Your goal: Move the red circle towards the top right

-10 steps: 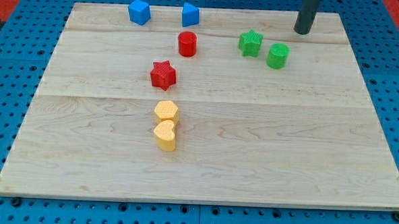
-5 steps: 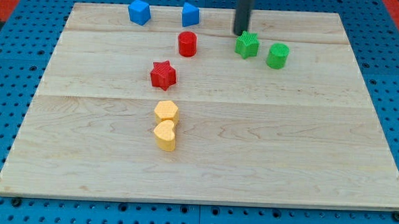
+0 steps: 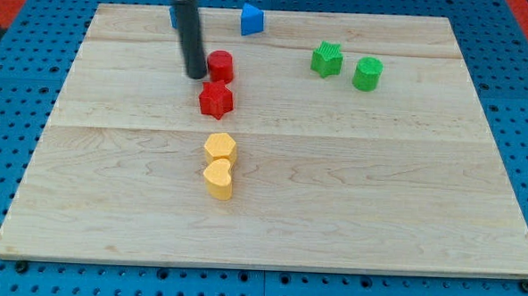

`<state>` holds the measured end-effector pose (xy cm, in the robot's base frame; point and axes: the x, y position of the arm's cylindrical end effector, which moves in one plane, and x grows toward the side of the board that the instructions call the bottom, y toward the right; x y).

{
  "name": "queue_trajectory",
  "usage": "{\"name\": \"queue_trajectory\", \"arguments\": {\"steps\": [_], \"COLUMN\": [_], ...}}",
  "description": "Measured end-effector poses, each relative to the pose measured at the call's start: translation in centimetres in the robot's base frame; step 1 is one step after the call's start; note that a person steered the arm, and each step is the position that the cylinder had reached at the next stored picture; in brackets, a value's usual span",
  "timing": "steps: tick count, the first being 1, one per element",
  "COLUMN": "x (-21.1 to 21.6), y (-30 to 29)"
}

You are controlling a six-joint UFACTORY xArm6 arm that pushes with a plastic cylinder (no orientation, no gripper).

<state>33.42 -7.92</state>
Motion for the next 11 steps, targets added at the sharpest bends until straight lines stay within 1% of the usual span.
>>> {"name": "queue_trajectory", "arguments": {"steps": [1, 2, 3, 4, 5, 6, 9, 10, 11], "x": [-1.6, -1.0, -2.2, -6.1, -6.7, -6.7, -6.7, -4.6, -3.8], "y": [6.0, 8.4, 9.7, 9.9, 11.0, 10.3, 10.5, 11.0, 14.6]}}
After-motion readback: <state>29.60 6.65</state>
